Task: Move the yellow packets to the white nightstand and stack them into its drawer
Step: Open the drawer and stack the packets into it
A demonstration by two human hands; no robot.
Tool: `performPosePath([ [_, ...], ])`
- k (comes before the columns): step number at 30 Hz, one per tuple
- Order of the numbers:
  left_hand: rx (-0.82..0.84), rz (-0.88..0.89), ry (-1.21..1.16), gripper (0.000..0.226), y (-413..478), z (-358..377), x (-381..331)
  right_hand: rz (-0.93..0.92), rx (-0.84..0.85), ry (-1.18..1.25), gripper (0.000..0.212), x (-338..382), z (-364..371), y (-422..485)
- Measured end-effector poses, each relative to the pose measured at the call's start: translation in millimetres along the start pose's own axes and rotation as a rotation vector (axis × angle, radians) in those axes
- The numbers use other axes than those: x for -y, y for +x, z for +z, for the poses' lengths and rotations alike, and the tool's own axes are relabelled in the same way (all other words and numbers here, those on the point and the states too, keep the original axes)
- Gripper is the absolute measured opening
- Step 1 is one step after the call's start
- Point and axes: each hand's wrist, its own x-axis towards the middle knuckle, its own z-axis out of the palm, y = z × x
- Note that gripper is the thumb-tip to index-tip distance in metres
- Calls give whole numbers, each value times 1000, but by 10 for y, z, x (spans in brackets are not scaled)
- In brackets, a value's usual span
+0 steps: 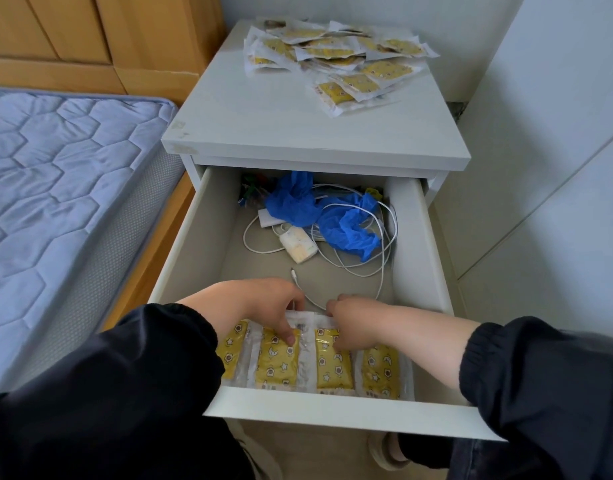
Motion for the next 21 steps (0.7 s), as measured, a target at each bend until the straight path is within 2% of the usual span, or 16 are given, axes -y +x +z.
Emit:
performPosePath([
  [9,6,-62,2,65,-107,-64,8,-5,-182,73,48,-101,-183,-117],
  [16,-361,-27,-43,45,-243,-365,-211,9,-441,135,36,-227,-488,-324],
  [21,-611,9,-114,37,-375,-741,-397,26,-660,213,39,-360,-946,-557],
])
